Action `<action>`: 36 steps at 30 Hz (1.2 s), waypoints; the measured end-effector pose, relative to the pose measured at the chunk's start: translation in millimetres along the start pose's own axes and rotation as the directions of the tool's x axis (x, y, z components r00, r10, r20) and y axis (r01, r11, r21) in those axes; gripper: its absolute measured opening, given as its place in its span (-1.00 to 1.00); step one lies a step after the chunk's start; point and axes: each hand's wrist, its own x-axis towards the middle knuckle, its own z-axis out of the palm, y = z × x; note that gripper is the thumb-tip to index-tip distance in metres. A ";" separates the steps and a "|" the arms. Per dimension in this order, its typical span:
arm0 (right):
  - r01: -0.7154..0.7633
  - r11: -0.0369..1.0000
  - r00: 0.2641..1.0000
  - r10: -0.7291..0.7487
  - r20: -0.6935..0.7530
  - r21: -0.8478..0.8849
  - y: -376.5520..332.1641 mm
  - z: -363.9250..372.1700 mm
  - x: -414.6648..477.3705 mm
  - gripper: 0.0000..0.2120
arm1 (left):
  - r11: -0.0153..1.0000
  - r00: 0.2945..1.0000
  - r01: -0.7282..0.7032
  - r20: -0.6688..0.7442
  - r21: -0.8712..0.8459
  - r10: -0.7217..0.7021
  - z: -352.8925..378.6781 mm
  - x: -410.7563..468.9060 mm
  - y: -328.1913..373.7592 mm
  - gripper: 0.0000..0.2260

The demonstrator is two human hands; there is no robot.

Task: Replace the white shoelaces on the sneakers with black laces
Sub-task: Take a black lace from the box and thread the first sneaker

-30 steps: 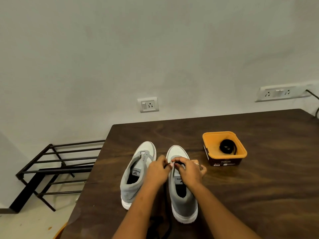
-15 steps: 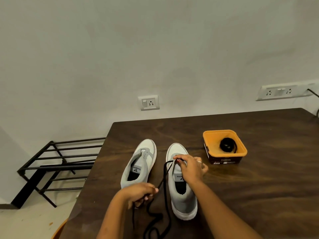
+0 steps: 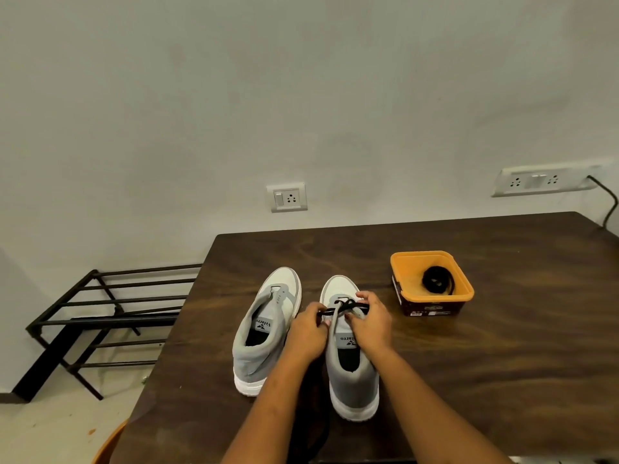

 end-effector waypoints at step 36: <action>-0.009 0.996 0.999 0.012 -0.038 0.083 8.6 1.9 1.0 -0.75 | 0.954 0.956 0.283 0.109 -0.100 -0.273 0.5 13.7 8.7 -0.88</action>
